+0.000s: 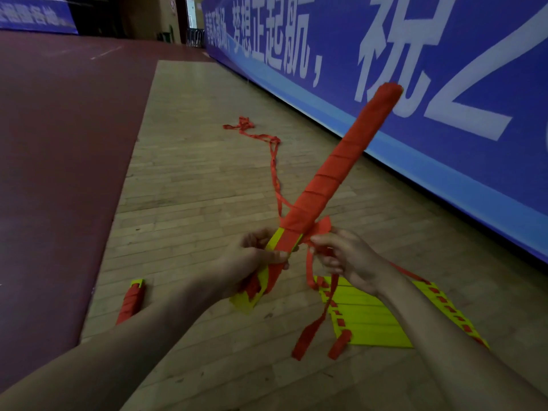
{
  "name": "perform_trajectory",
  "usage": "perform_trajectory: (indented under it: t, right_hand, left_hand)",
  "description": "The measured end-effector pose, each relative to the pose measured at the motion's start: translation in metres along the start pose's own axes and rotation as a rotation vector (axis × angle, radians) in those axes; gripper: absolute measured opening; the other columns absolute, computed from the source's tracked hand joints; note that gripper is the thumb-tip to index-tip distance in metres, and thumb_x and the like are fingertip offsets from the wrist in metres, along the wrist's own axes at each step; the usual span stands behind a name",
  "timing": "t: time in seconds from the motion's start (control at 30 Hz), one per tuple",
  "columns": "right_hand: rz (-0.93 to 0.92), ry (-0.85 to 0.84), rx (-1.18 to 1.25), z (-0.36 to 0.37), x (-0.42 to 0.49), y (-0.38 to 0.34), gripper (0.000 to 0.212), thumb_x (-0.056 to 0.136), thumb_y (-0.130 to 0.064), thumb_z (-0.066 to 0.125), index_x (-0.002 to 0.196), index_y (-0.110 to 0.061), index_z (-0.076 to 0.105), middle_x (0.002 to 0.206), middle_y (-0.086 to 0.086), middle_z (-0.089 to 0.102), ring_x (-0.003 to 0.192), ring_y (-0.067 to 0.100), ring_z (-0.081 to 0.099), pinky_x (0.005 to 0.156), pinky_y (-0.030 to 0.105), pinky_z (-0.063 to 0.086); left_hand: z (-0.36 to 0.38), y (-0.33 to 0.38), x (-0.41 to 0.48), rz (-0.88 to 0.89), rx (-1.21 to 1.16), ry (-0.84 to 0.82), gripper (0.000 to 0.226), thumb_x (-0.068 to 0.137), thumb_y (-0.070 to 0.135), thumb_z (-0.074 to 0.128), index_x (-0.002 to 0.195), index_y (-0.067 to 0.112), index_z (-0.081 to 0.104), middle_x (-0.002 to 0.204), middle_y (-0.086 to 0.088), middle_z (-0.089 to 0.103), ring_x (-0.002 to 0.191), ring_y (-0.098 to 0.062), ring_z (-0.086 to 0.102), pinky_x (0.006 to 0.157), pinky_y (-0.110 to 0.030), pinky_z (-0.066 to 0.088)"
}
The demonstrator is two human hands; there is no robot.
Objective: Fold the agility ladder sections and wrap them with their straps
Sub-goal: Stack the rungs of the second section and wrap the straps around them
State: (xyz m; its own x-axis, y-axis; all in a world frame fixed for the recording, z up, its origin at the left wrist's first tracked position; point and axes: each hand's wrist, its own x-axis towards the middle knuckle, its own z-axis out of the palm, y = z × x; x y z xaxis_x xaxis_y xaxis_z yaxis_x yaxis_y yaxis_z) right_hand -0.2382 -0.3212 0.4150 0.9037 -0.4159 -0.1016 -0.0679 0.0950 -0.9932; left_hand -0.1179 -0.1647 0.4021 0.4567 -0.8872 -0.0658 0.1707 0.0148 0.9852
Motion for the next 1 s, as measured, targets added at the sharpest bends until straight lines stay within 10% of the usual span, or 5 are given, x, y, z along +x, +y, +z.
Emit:
perform_trajectory:
  t: [0.3, 0.47, 0.6, 0.77, 1.0]
  right_hand:
    - [-0.059, 0.21, -0.327, 0.028, 0.002, 0.017, 0.03, 0.091, -0.037, 0.06, 0.077, -0.011, 0.058, 0.063, -0.003, 0.062, 0.041, 0.001, 0.044, 0.046, 0.02, 0.033]
    - [-0.016, 0.257, -0.444, 0.042, 0.008, 0.03, 0.049, 0.079, -0.069, 0.055, 0.075, -0.021, 0.065, 0.068, -0.002, 0.071, 0.051, -0.001, 0.054, 0.077, 0.028, 0.034]
    - [0.035, 0.337, -0.296, 0.047, 0.007, 0.021, 0.045, 0.089, -0.053, 0.057, 0.08, -0.011, 0.07, 0.068, 0.003, 0.07, 0.046, 0.009, 0.051, 0.052, 0.027, 0.04]
    - [-0.002, 0.3, 0.01, 0.036, 0.006, 0.014, 0.021, 0.094, -0.015, 0.057, 0.075, -0.007, 0.062, 0.053, 0.003, 0.05, 0.039, 0.006, 0.041, 0.04, 0.019, 0.033]
    - [0.008, 0.092, 0.111, 0.018, 0.001, 0.002, 0.017, 0.095, -0.009, 0.05, 0.079, -0.007, 0.056, 0.048, -0.004, 0.049, 0.046, 0.009, 0.042, 0.046, 0.022, 0.035]
  left_hand:
    - [0.018, -0.016, 0.003, 0.151, 0.515, 0.323, 0.022, 0.084, -0.001, 0.066, 0.093, 0.013, 0.053, 0.079, -0.007, 0.065, 0.061, -0.016, 0.062, 0.057, -0.037, 0.053]
    - [0.015, -0.022, 0.005, 0.313, 0.911, 0.383, 0.024, 0.085, 0.011, 0.068, 0.095, 0.017, 0.048, 0.091, -0.005, 0.07, 0.082, -0.022, 0.066, 0.067, -0.034, 0.051]
    - [0.021, -0.031, 0.005, 0.386, 1.106, 0.372, 0.033, 0.089, 0.009, 0.058, 0.116, 0.021, 0.044, 0.115, 0.001, 0.053, 0.091, -0.026, 0.064, 0.071, -0.043, 0.054]
    - [0.013, -0.032, 0.011, 0.437, 0.831, 0.254, 0.028, 0.083, 0.022, 0.064, 0.11, 0.014, 0.058, 0.114, 0.0, 0.055, 0.1, -0.018, 0.057, 0.085, -0.03, 0.047]
    - [-0.006, 0.009, 0.005, -0.161, 0.353, 0.077, 0.032, 0.086, 0.021, 0.068, 0.115, 0.013, 0.057, 0.105, -0.004, 0.067, 0.09, -0.018, 0.064, 0.078, -0.03, 0.054]
